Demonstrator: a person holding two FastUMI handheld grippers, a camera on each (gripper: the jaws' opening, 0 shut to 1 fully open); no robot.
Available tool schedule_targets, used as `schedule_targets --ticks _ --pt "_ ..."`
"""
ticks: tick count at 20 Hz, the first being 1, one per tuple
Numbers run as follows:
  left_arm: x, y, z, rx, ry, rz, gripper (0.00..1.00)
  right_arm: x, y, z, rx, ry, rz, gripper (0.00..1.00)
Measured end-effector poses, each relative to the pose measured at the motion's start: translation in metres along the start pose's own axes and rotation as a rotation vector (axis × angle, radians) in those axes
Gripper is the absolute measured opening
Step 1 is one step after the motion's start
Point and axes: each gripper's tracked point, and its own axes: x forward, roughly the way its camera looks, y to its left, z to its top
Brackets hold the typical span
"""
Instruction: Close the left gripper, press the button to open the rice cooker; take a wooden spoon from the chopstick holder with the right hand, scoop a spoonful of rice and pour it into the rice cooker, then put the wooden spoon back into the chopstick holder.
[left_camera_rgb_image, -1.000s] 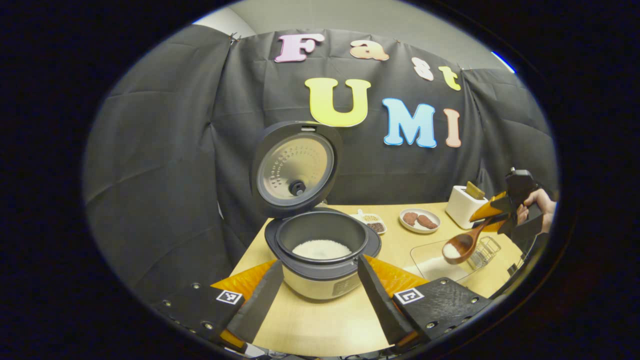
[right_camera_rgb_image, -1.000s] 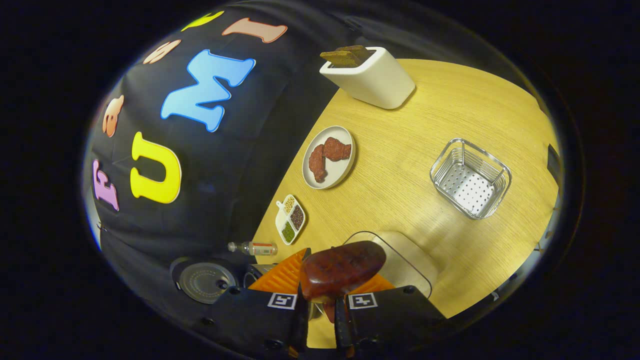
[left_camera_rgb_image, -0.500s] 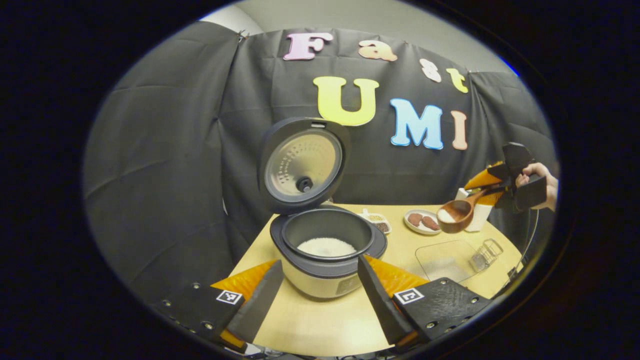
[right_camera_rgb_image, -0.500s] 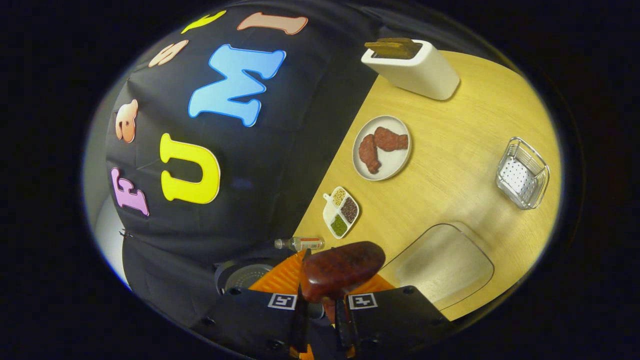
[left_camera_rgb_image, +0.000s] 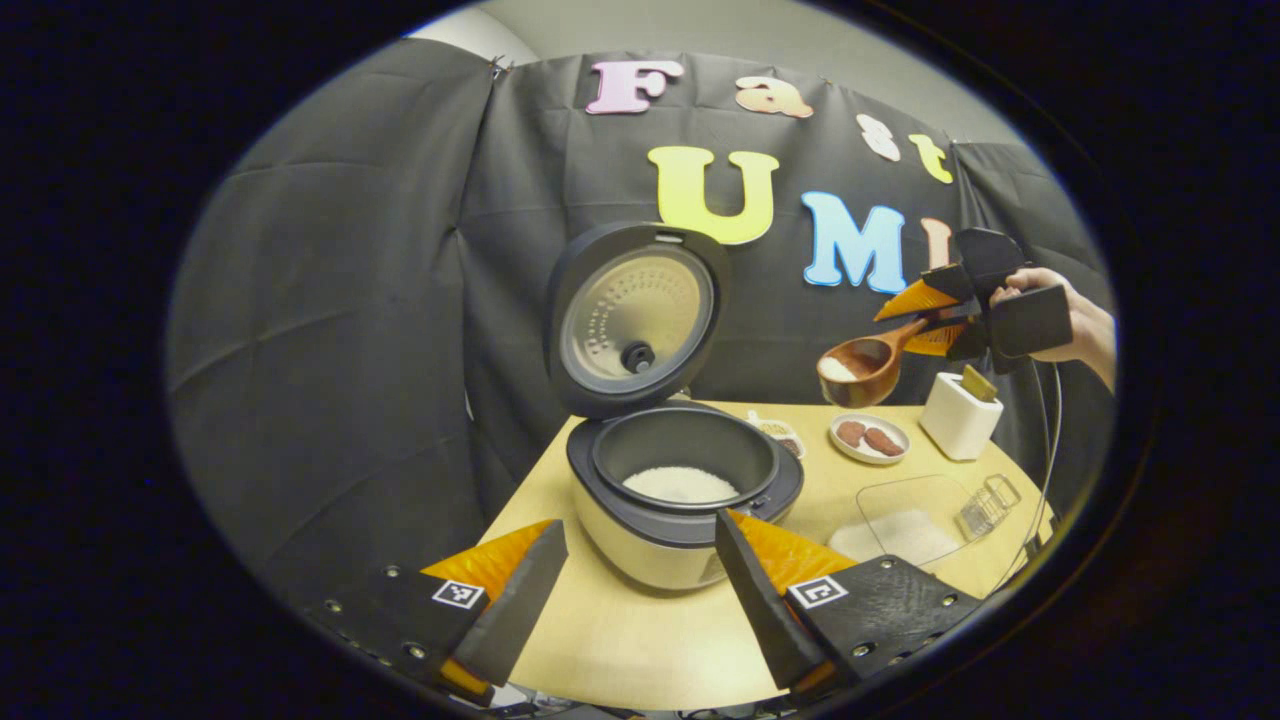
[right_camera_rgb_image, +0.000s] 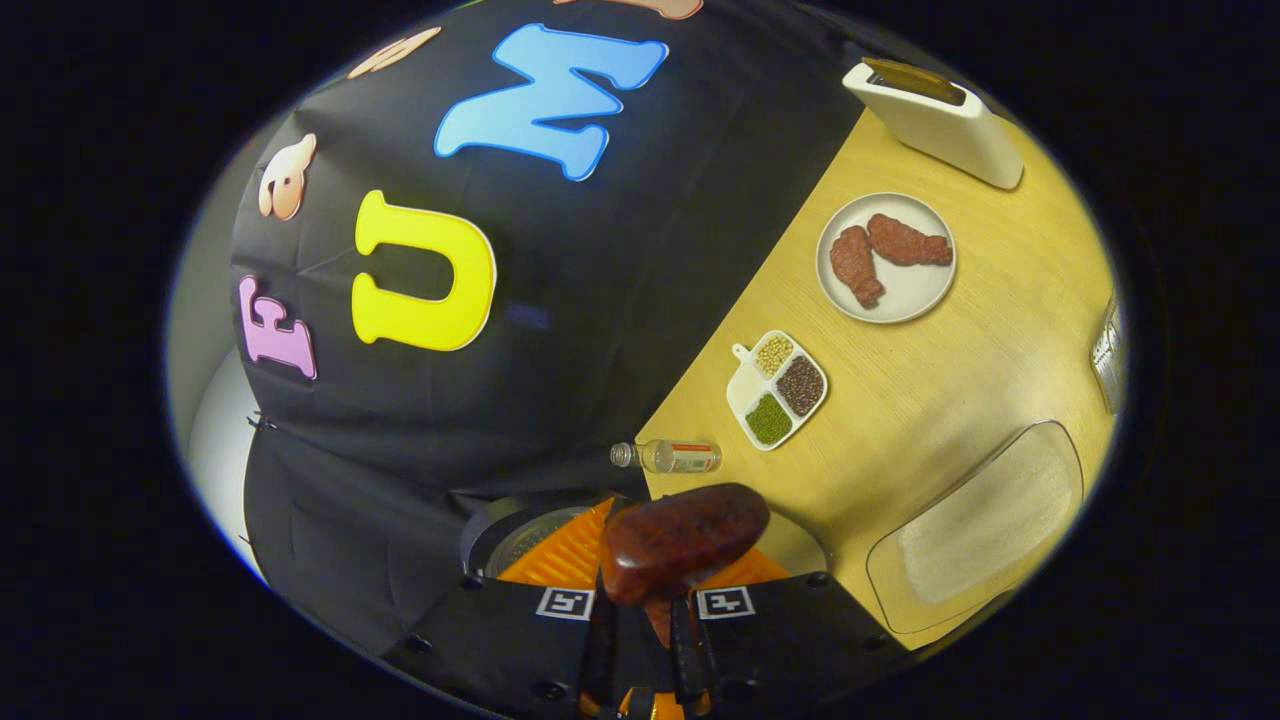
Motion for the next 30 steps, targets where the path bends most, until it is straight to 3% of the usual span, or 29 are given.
schedule_targets --ticks 2,3,7,12,16,19,25,30 --pt "0.0 0.009 -0.002 -0.008 0.003 0.019 0.92 0.017 0.014 -0.012 -0.033 0.025 0.005 0.19" --pt "0.0 0.013 -0.003 -0.015 0.005 0.025 0.94 0.025 0.021 -0.018 -0.043 0.035 0.007 0.23" --pt "-0.003 0.027 -0.011 -0.044 0.02 0.05 0.94 0.055 0.047 -0.043 -0.088 0.071 0.023 0.23" --pt "-0.006 0.043 -0.019 -0.058 0.036 0.088 0.92 0.081 0.06 -0.07 -0.283 0.085 0.008 0.23" --pt "-0.006 0.052 -0.019 -0.061 0.035 0.106 0.96 0.098 0.063 -0.082 -0.393 0.076 -0.013 0.23" --pt "-0.007 0.059 -0.02 -0.064 0.037 0.111 0.92 0.107 0.063 -0.082 -0.487 0.048 -0.026 0.23" --pt "-0.003 0.069 -0.024 -0.065 0.05 0.122 0.96 0.117 0.061 -0.084 -0.713 -0.006 -0.047 0.23" --pt "-0.002 0.073 -0.025 -0.074 0.053 0.134 0.96 0.128 0.059 -0.093 -0.79 -0.01 -0.049 0.23"
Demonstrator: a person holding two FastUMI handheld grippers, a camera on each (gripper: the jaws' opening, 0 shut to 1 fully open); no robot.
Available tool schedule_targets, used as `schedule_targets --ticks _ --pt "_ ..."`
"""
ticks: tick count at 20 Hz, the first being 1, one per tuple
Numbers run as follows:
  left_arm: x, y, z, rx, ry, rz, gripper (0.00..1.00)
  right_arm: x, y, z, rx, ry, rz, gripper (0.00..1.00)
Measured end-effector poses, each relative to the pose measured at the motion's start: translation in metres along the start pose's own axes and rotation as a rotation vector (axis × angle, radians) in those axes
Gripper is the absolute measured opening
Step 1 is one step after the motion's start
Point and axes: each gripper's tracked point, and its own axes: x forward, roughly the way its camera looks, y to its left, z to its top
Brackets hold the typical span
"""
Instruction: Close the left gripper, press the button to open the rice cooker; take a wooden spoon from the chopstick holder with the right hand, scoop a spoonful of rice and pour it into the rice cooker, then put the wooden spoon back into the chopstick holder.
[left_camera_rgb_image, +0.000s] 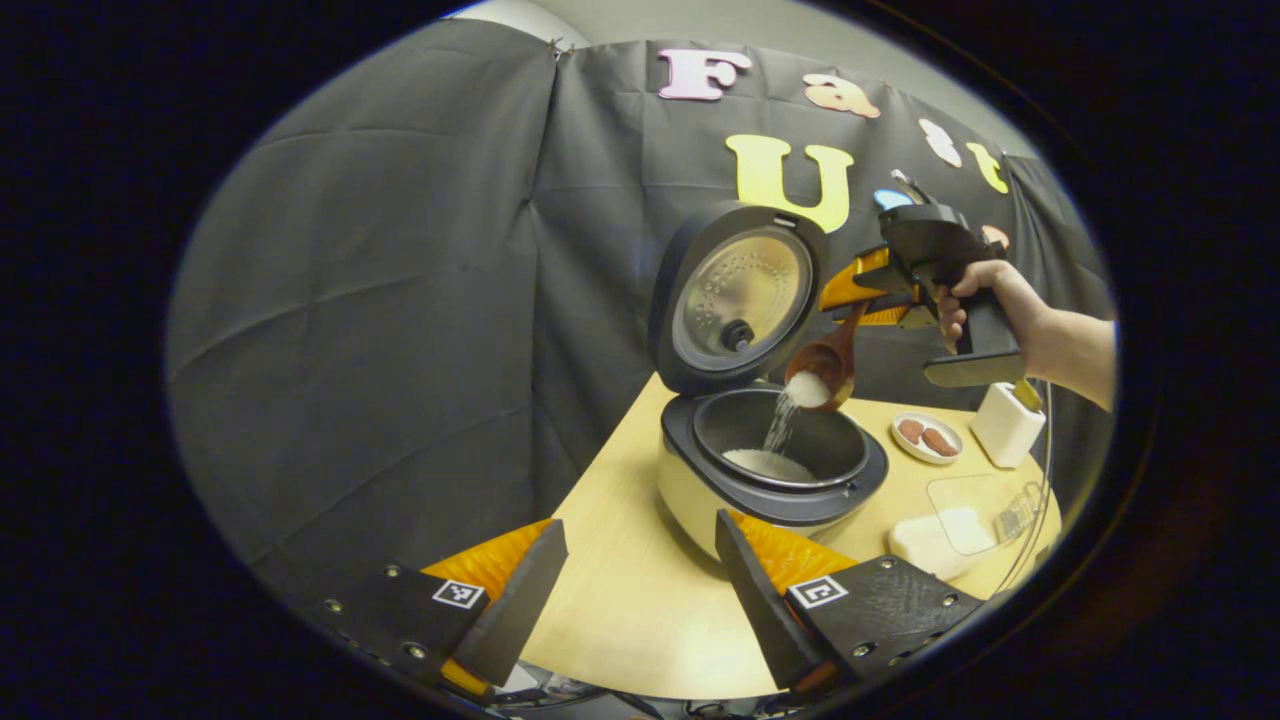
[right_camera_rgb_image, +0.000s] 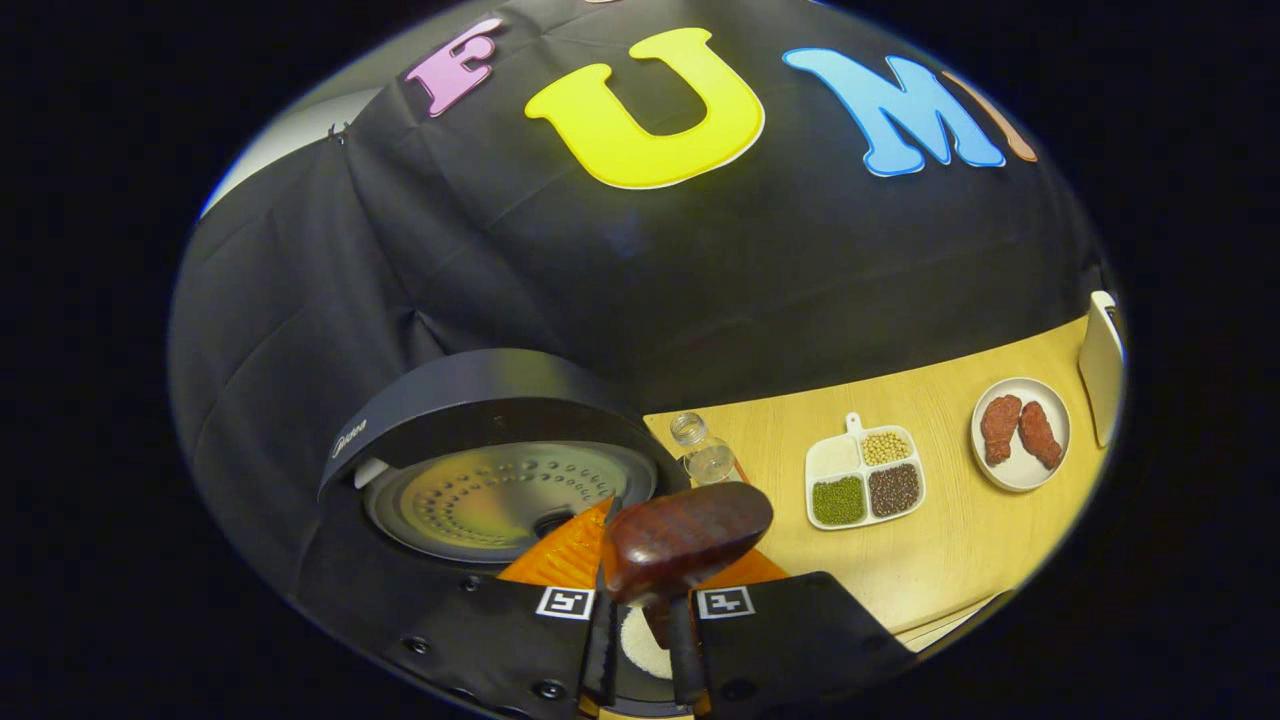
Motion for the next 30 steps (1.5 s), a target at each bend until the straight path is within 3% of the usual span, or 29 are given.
schedule_targets --ticks 17,23,24,25,30 --pt "-0.004 0.004 -0.01 -0.017 0.021 0.057 0.94 0.02 0.015 -0.055 -0.453 0.024 0.046 0.23" --pt "-0.011 0.006 -0.027 -0.024 0.041 0.064 0.94 0.021 0.024 -0.057 -0.667 -0.022 0.068 0.19" --pt "-0.014 0.008 -0.03 -0.026 0.041 0.065 0.94 0.021 0.022 -0.056 -0.695 -0.031 0.068 0.23" --pt "-0.014 0.009 -0.031 -0.029 0.043 0.065 0.94 0.019 0.021 -0.054 -0.712 -0.038 0.07 0.19" --pt "-0.009 -0.002 -0.04 -0.035 0.062 0.043 0.94 0.001 0.027 -0.048 -0.782 -0.068 0.103 0.23"
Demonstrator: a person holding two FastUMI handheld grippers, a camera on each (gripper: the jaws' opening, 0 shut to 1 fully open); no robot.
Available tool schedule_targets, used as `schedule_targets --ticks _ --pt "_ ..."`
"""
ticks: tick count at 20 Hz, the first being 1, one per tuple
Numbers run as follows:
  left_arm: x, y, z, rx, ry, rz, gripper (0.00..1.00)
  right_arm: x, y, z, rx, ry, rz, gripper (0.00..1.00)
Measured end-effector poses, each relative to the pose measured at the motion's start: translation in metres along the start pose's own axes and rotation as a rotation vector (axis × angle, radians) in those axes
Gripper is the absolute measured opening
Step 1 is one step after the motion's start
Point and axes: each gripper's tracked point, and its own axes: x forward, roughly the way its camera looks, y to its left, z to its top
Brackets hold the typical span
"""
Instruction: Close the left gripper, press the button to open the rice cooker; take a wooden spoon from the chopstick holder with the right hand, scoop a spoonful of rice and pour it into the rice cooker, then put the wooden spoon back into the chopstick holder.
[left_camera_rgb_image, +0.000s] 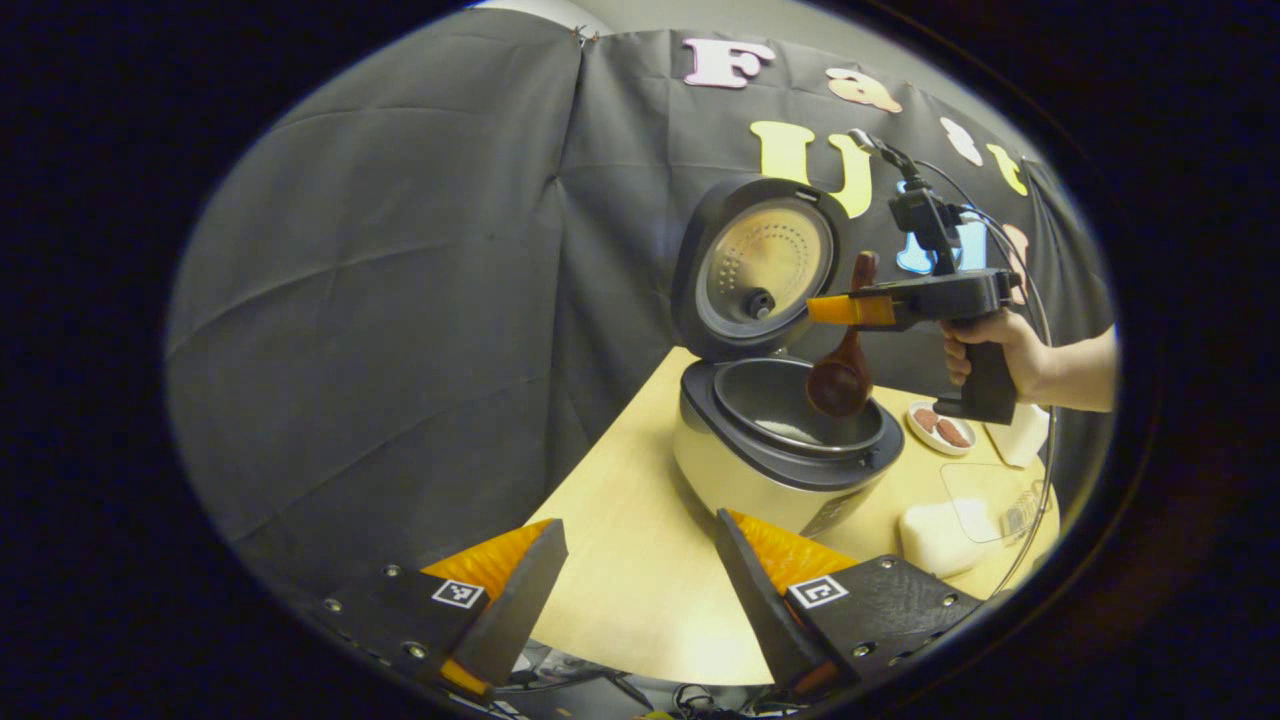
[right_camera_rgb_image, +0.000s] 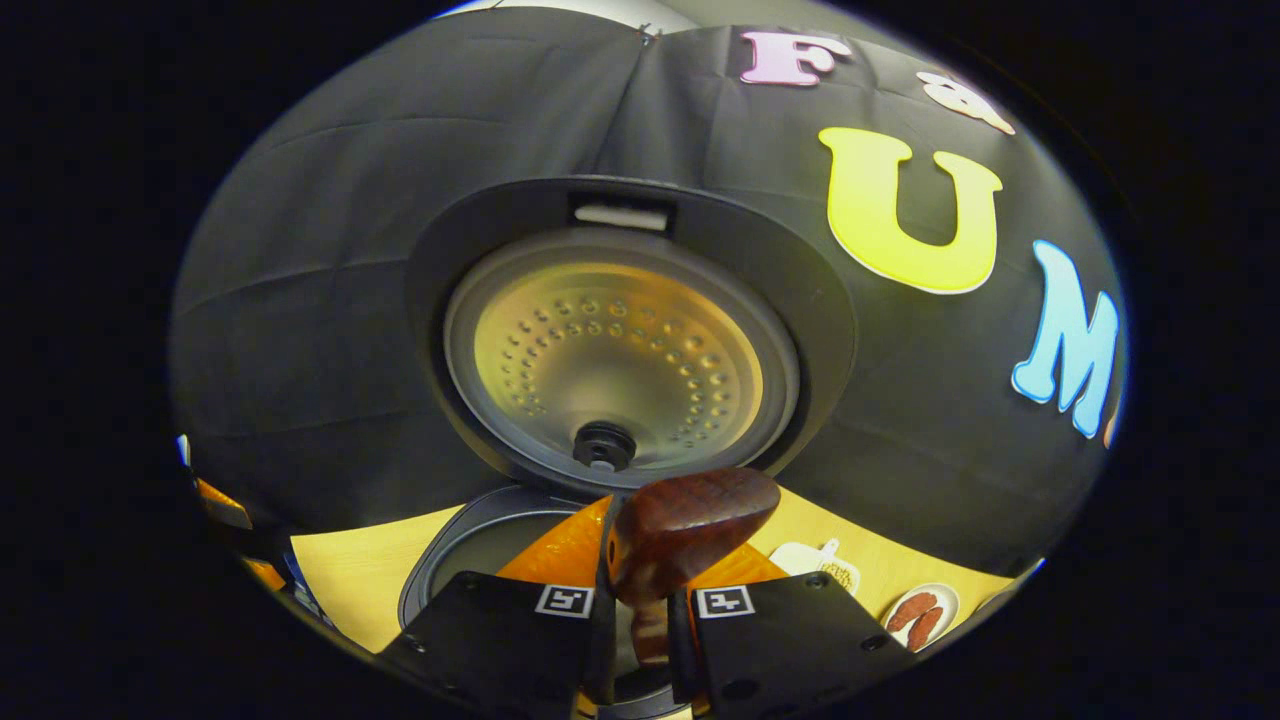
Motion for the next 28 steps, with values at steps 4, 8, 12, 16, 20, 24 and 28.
schedule_targets --ticks 4,8,12,16,20,24,28 --pt "0.006 -0.018 0.006 0.063 -0.021 -0.045 0.92 -0.027 -0.004 0.016 0.054 -0.025 0.0 0.23" --pt "0.018 -0.048 0.012 0.094 -0.023 -0.104 0.94 -0.058 -0.027 0.038 0.144 -0.08 -0.03 0.23" --pt "0.013 -0.09 0.019 0.121 -0.033 -0.169 0.94 -0.096 -0.075 0.052 0.243 -0.141 -0.103 0.23" --pt "0.002 -0.136 0.029 0.157 -0.035 -0.233 0.92 -0.144 -0.128 0.045 0.377 -0.188 -0.173 0.23" --pt "-0.016 -0.183 0.048 0.147 -0.06 -0.256 0.94 -0.201 -0.189 0.021 0.481 -0.221 -0.268 0.23" --pt "-0.024 -0.228 0.061 0.111 -0.075 -0.267 0.92 -0.259 -0.249 -0.024 0.565 -0.229 -0.379 0.23" --pt "-0.031 -0.255 0.074 0.09 -0.09 -0.264 0.93 -0.328 -0.295 -0.081 0.651 -0.207 -0.477 0.23"
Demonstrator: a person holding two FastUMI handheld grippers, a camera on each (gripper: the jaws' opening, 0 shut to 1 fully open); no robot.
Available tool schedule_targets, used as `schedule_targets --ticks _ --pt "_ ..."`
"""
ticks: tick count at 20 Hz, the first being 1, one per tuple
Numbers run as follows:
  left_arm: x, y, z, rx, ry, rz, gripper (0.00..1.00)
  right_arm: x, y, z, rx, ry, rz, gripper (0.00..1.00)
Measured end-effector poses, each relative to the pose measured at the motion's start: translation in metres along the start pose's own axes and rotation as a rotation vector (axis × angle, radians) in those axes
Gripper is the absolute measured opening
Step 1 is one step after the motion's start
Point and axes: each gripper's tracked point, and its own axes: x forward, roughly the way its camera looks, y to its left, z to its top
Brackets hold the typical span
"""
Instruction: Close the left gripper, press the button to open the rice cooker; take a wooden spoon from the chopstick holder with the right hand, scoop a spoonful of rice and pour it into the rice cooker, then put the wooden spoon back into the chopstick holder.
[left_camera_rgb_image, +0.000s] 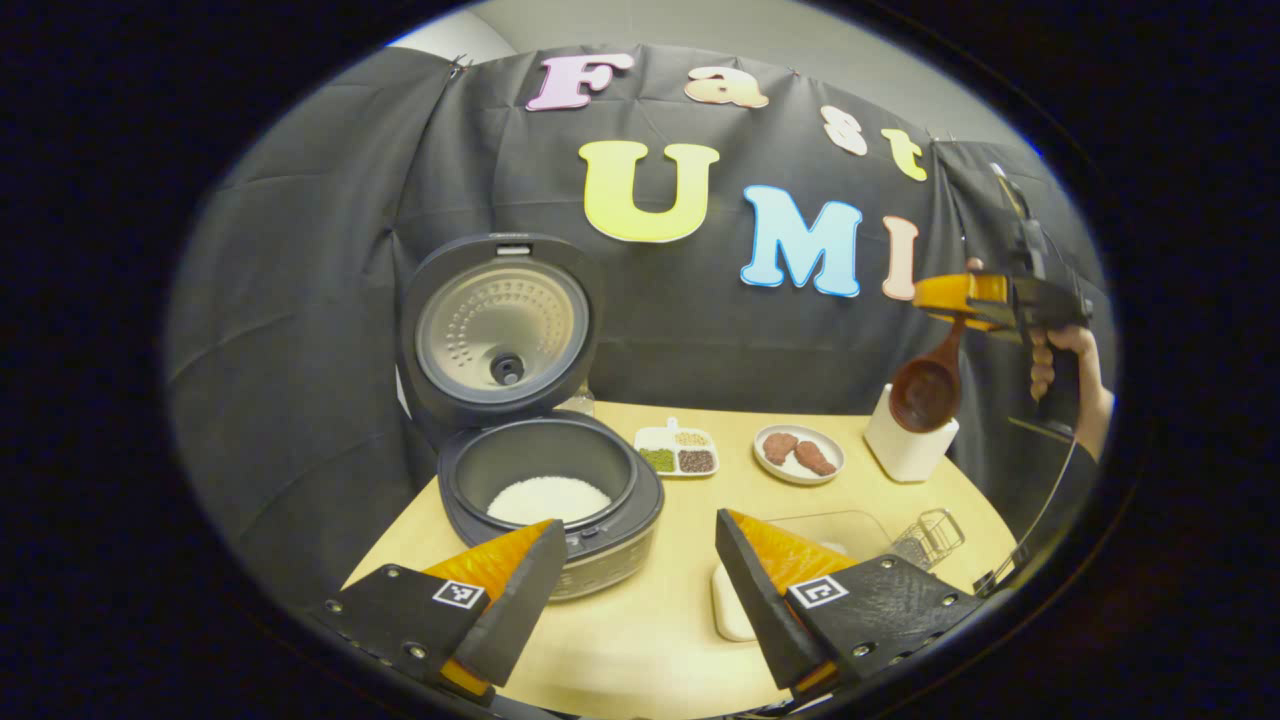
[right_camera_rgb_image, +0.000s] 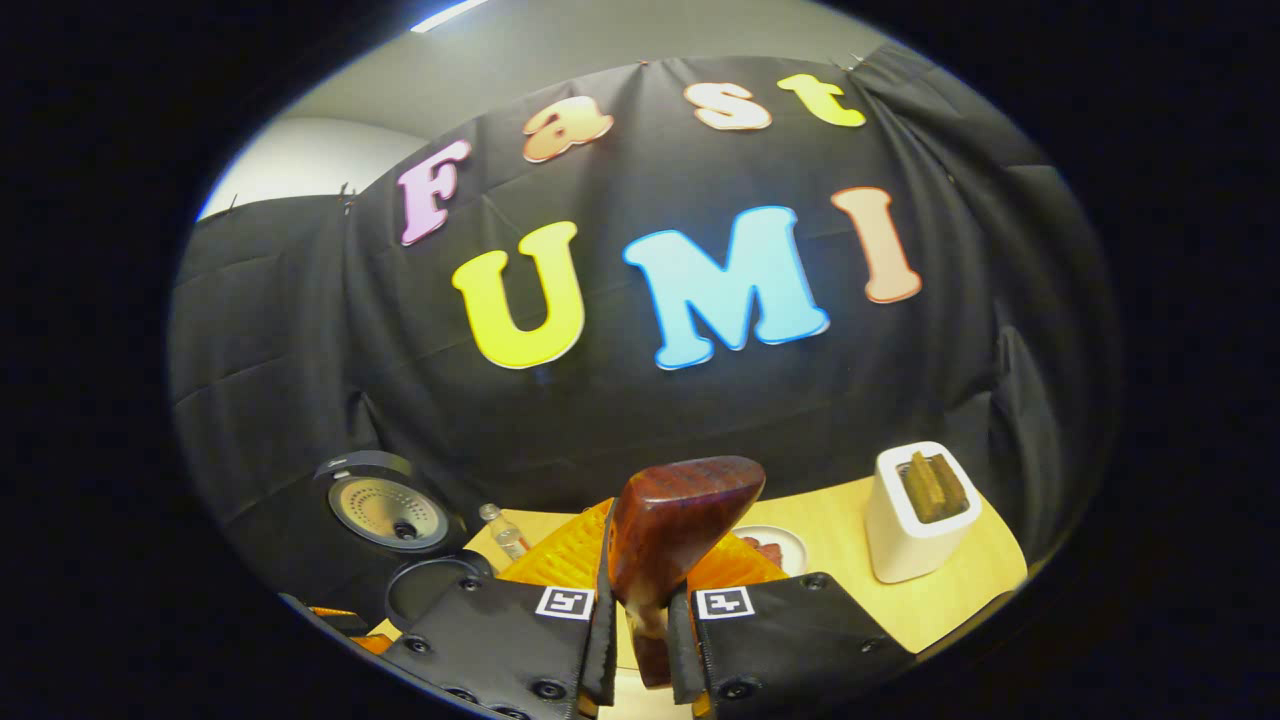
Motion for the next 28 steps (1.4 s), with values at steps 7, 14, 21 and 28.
schedule_targets --ticks 7,14,21,28 --pt "-0.007 -0.026 0.011 -0.017 -0.005 0.068 0.92 -0.045 -0.122 -0.04 0.183 0.057 -0.159 0.23" --pt "-0.038 -0.058 0.01 -0.06 -0.007 0.153 0.94 -0.051 -0.168 -0.113 0.297 0.208 -0.163 0.23" --pt "-0.084 -0.065 0.014 -0.101 -0.041 0.266 0.94 -0.03 -0.169 -0.174 0.252 0.31 -0.132 0.23" --pt "-0.113 -0.037 0.006 -0.14 -0.035 0.36 0.92 -0.028 -0.173 -0.216 0.285 0.375 -0.163 0.25"
